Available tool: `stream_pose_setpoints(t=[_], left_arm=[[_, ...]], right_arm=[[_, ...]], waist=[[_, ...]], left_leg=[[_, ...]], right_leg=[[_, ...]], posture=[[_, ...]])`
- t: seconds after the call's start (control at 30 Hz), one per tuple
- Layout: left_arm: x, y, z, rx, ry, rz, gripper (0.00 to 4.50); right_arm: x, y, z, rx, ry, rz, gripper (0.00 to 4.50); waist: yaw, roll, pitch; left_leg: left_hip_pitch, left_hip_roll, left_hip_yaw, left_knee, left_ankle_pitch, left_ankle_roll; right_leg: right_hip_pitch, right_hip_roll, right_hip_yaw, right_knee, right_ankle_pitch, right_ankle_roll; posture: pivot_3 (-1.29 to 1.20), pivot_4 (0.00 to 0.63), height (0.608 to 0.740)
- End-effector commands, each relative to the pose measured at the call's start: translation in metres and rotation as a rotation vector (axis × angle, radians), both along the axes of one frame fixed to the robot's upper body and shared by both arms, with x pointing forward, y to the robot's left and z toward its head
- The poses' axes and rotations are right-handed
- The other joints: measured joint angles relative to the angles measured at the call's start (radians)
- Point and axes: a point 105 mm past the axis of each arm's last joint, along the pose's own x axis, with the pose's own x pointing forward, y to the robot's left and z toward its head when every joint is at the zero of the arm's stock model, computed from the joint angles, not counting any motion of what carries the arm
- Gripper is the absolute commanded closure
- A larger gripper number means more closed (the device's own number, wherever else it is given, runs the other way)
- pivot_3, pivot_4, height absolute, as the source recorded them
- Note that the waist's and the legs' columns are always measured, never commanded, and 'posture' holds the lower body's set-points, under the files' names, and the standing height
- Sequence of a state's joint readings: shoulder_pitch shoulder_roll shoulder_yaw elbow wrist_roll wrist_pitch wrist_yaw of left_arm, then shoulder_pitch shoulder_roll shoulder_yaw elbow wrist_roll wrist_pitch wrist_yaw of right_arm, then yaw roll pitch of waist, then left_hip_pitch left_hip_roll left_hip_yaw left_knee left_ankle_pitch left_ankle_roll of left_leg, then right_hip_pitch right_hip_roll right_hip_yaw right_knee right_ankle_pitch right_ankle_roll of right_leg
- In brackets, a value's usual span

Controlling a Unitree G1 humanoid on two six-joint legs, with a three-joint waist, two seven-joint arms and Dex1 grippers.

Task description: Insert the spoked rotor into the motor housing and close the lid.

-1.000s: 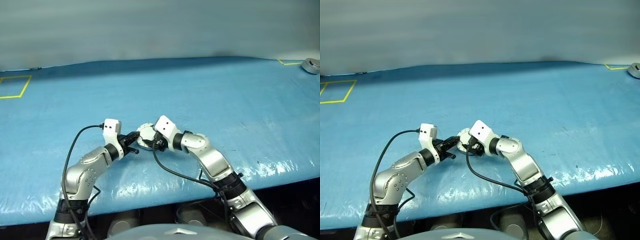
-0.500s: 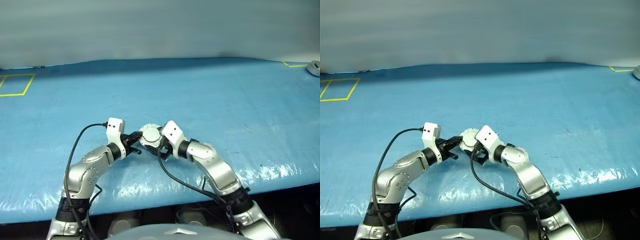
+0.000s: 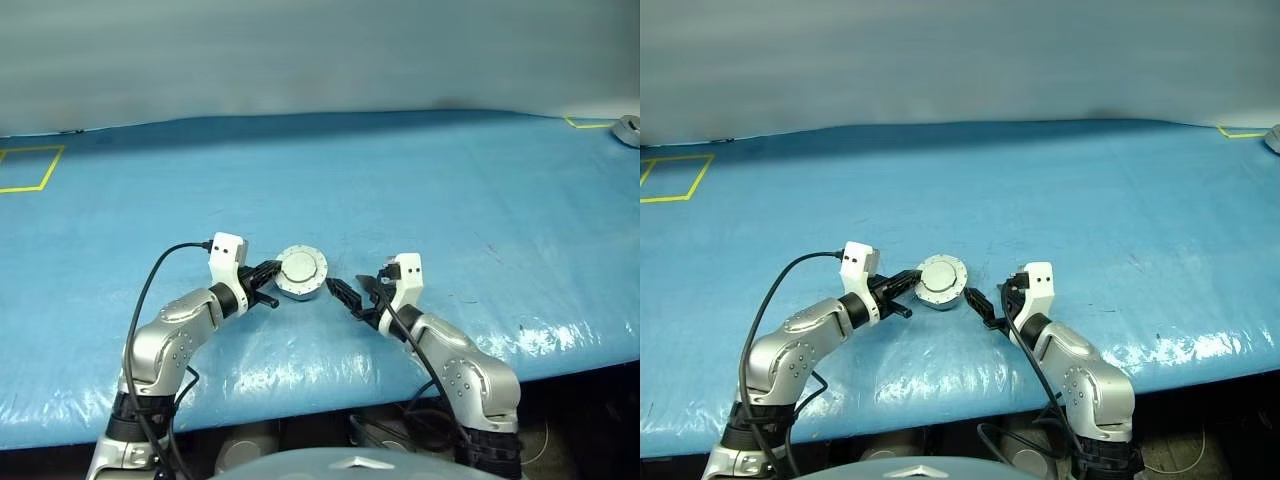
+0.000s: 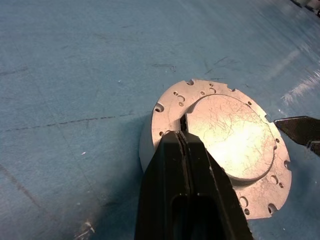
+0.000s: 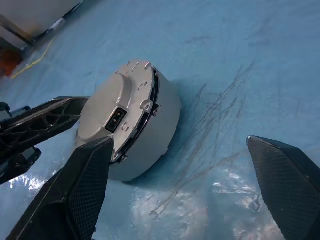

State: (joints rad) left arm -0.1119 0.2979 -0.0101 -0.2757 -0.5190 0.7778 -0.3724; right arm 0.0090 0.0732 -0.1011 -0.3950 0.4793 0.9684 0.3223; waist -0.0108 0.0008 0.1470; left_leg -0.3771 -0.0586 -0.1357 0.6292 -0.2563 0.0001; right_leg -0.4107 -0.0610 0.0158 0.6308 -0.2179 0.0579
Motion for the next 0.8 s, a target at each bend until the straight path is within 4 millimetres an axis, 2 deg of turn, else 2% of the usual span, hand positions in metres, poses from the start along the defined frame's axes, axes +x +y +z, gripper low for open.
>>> stream_pose_setpoints(t=[0.03, 0.23, 0.4, 0.53, 0.8], left_arm=[[-0.001, -0.001, -0.006, 0.016, 0.022, -0.007, 4.50], [-0.003, 0.000, -0.008, 0.016, 0.024, -0.001, 4.50], [-0.003, 0.001, -0.008, 0.017, 0.023, 0.005, 4.50], [-0.003, 0.002, -0.008, 0.017, 0.022, 0.007, 4.50], [-0.003, 0.000, -0.008, 0.018, 0.020, 0.001, 4.50]], right_arm=[[0.006, 0.012, 0.011, 0.178, 0.042, -0.034, 0.02], [0.012, 0.027, 0.012, 0.343, 0.130, -0.055, 0.02], [0.013, 0.034, 0.010, 0.404, 0.181, -0.048, 0.02], [0.010, 0.047, 0.014, 0.456, 0.205, -0.011, 0.02], [0.009, 0.058, 0.021, 0.546, 0.233, 0.030, 0.02]], waist=[[0.000, 0.001, 0.001], [-0.002, 0.001, 0.001], [-0.004, 0.001, 0.000], [-0.010, 0.001, 0.000], [-0.013, 0.001, 0.000]], left_leg=[[0.000, -0.001, 0.001, 0.000, 0.000, 0.000], [0.000, -0.001, 0.001, 0.000, 0.001, 0.000], [0.001, 0.000, 0.001, 0.000, 0.001, 0.002], [0.001, 0.000, 0.002, 0.000, 0.001, 0.002], [0.001, 0.000, 0.002, 0.001, 0.002, 0.002]], right_leg=[[0.000, 0.000, 0.000, 0.000, 0.000, 0.000], [0.000, 0.000, 0.000, 0.000, 0.000, 0.000], [0.001, 0.000, 0.000, 0.001, 0.001, 0.000], [0.001, 0.000, 0.000, 0.002, 0.001, 0.000], [0.000, 0.000, 0.001, 0.004, 0.001, -0.001]], posture=[[0.00, 0.150, 0.740], [0.00, 0.150, 0.740], [0.00, 0.150, 0.740], [0.00, 0.150, 0.740], [0.00, 0.150, 0.740]])
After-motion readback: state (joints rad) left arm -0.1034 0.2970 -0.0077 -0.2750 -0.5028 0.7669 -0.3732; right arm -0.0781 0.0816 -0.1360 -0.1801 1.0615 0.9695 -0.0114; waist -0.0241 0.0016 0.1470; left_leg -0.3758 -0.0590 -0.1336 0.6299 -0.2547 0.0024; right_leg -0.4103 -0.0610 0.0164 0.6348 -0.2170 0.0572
